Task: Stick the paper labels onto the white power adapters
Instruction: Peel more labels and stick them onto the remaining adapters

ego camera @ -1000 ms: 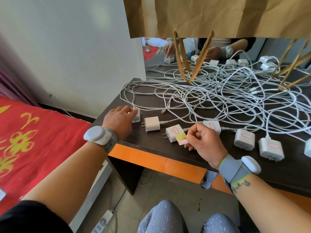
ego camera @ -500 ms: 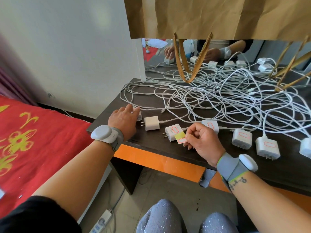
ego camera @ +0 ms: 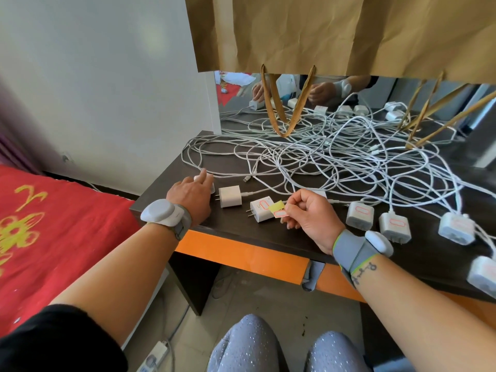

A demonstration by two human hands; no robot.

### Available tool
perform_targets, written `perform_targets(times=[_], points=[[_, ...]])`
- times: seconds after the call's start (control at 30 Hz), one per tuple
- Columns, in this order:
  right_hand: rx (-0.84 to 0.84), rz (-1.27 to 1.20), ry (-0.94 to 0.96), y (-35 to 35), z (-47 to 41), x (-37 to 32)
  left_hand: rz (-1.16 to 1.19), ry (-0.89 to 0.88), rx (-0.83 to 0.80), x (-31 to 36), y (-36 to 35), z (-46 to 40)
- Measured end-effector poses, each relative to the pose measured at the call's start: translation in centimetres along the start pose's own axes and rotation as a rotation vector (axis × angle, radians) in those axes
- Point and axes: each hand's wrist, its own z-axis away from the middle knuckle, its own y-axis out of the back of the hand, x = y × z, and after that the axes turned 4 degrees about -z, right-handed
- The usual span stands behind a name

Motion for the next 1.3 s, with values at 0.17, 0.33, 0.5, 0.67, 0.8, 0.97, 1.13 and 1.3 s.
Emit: perform_targets(times=[0.17,0.33,0.5,0.67,0.8,0.97,1.13,1.3], points=[[-0.043,-0.010,0.055,0.8,1.6,-2.3,0.500,0.067,0.270,3.2,3.0,3.6],[-0.116,0.048,0.119,1.0,3.6,-4.4,1.379,0.006,-0.195,7.9,5.2,7.3],[-0.152,0.092,0.170,1.2,4.9,-5.4,1.483,-0.147,-0.270,8.7,6.2,8.7],[-0.160,0.136,0.200,1.3,5.5,-6.1,1.581,-0.185,-0.270,8.6,7.3,9.7],[-0.169,0.134,0.221,1.2,5.8,-6.7,1.582,-0.204,-0.276,8.4,7.8,10.3],[-0.080,0.015,0.204,0.8,6.1,-7.2,1.600,-0.177,-0.244,8.3,8.1,10.7],[-0.051,0.055,0.117,0.6,6.5,-7.2,1.585,-0.091,-0.101,8.6,8.2,10.9],[-0.029,0.076,0.153,0.0,6.5,-7.7,1.594,-0.097,-0.100,8.6,8.5,11.2]])
